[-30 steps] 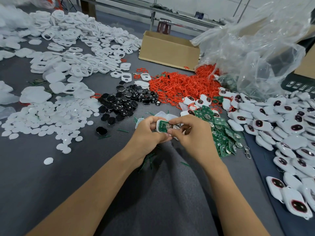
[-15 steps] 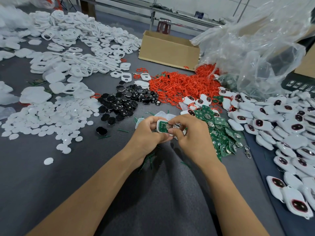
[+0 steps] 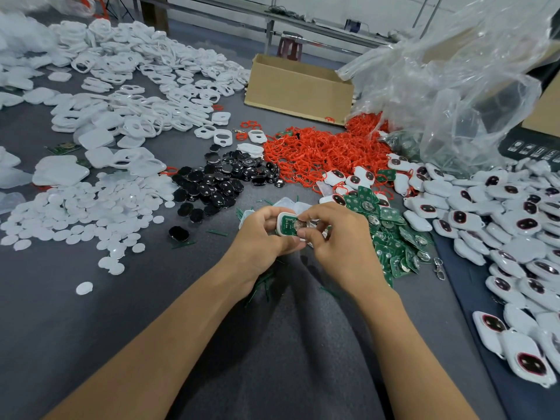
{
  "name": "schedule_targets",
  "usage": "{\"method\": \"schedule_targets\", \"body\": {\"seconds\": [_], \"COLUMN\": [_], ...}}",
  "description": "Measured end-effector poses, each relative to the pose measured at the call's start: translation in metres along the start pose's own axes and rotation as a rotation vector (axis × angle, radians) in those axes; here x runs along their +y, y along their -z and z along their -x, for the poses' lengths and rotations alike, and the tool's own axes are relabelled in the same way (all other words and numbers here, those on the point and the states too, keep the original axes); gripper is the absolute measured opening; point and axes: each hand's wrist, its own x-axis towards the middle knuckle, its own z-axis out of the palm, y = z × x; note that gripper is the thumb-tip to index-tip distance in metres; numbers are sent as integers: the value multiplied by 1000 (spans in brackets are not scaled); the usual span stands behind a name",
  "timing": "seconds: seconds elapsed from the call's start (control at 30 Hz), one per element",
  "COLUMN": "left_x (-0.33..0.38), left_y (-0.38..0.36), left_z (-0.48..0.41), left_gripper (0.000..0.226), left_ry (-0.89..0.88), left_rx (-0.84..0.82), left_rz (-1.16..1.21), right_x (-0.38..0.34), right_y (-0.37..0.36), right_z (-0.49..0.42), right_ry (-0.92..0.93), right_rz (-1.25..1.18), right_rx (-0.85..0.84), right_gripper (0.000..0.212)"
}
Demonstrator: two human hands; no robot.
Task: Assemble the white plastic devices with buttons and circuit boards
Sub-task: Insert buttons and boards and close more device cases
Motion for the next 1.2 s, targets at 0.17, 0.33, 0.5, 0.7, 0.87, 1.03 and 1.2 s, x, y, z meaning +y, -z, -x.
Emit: {"method": "schedule_targets", "body": {"seconds": [0.17,0.33,0.5,0.7,0.87,1.03,1.2], "left_x": [1,2,2,2,2,0,-1], "left_y": [0,0,0,0,0,-2,-3], "left_z": [-2,-2,-3,-2,-2,-3,-4], "left_gripper": [37,29,22,21,18,13,15], "left_ry": [31,41,36,26,21,16,-9], "left_rx": [-7,-6,-8,-15,-14,19,54], "left_rz": [93,131,121,119,113,78,45], "right_x": [0,-1,-2,-4,-6,-8,-8], "right_y": [0,0,1,2,3,3,2], "right_z": [1,0,1,1,2,2,3], "right_ry": [14,-4,-12,-29,-37,-24,-9], "right_rz": [-8,-18,-21,-30,5,47,24], "right_rx": [26,26,34,28,17,-6,-25], "right_gripper": [15,13,14,15,14,13,14]}}
